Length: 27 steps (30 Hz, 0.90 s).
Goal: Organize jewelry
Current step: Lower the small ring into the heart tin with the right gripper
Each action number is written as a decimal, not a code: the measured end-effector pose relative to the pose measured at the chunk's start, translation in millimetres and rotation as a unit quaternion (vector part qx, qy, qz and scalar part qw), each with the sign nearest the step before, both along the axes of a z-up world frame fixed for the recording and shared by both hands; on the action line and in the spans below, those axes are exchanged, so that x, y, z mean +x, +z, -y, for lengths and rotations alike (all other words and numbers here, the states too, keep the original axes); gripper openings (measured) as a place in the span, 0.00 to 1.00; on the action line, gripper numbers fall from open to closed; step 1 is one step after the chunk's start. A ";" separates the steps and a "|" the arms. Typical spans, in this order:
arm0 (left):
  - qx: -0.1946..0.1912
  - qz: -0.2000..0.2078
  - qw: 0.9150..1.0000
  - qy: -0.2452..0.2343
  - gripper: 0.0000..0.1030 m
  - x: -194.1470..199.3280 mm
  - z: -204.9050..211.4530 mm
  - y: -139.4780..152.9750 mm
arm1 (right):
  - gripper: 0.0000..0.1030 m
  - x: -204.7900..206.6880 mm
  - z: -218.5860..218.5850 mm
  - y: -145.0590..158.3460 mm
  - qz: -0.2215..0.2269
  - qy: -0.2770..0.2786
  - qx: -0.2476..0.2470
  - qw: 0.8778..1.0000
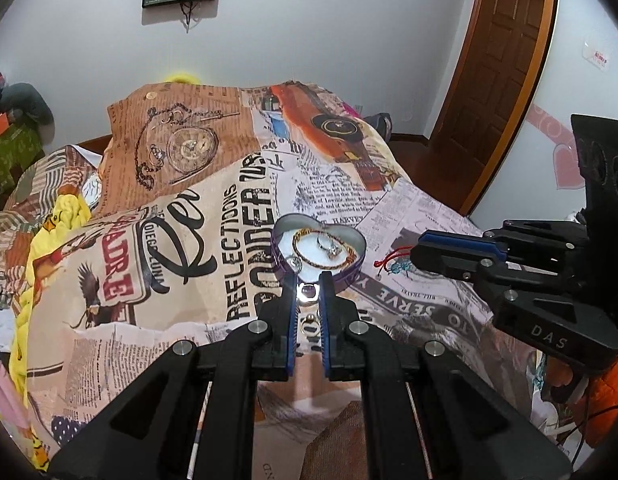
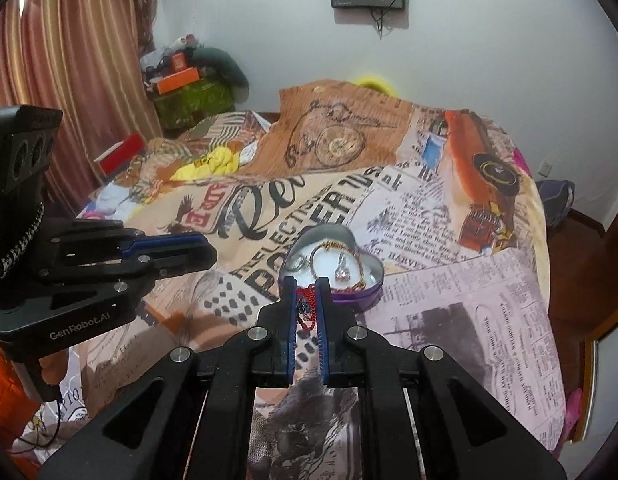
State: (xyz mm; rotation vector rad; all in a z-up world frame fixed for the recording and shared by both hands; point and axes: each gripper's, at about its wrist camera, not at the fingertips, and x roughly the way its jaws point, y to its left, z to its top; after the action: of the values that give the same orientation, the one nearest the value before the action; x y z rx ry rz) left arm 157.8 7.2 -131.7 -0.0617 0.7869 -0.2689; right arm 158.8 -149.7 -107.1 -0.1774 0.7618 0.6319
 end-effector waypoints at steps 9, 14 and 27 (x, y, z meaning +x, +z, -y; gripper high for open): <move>-0.002 0.008 1.000 0.000 0.08 15.9 1.2 1.8 | 0.08 14.4 3.8 10.6 0.015 -0.013 0.019 1.000; -0.001 0.006 1.000 -0.001 0.08 28.5 2.9 -2.9 | 0.08 26.1 2.9 9.4 0.014 -0.020 0.027 0.999; 0.002 -0.015 1.000 -0.010 0.08 64.9 9.5 -24.7 | 0.08 53.8 -3.6 -1.0 0.004 -0.019 0.037 0.999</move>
State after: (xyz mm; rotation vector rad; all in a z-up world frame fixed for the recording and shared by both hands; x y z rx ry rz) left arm 222.7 -2.3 -156.3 -0.0551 0.8177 -0.2863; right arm 212.6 -146.1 -108.1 -0.0971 0.7308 0.6228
